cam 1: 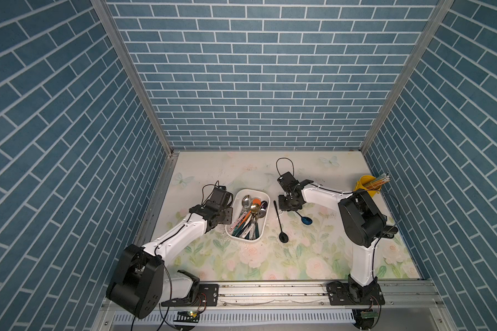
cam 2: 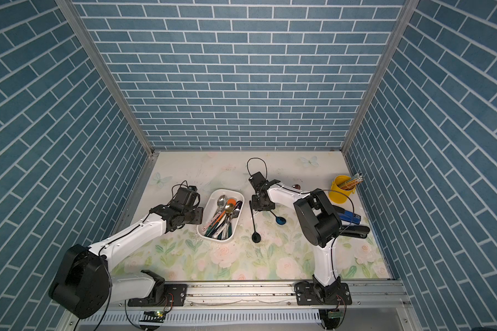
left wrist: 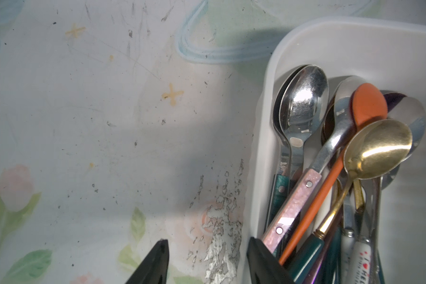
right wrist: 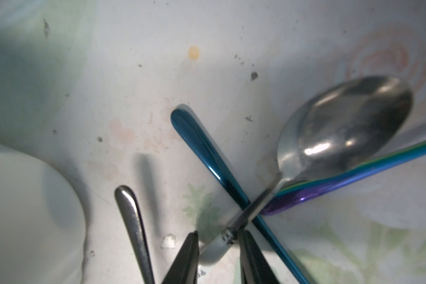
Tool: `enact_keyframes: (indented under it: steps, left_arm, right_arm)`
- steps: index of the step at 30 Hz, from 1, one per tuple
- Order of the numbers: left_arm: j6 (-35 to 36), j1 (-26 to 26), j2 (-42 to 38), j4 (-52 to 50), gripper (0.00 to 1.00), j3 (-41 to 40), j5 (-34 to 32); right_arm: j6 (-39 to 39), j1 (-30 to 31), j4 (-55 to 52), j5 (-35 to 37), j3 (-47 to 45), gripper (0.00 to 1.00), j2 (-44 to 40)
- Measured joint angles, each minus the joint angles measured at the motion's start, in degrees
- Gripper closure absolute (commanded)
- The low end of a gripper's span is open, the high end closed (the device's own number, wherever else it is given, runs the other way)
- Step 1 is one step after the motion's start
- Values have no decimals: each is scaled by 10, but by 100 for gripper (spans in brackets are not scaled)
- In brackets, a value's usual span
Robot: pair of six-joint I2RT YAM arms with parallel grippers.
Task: Put the spoon into the storage box
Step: Pick up the spoon from the center of the board.
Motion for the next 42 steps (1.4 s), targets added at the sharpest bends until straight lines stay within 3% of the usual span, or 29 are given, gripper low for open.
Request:
enact_keyframes:
  steps: [19, 28, 42]
  left_arm:
    - [-11, 1, -3, 10, 44, -17, 71]
    - [-2, 1, -34, 12, 43, -17, 76]
    - [0, 17, -3, 21, 44, -9, 70]
  right_arm:
    - [-41, 0, -42, 27, 32, 98, 18]
    - [-51, 0, -35, 27, 27, 100, 14]
    - [-50, 0, -39, 28, 56, 100, -54]
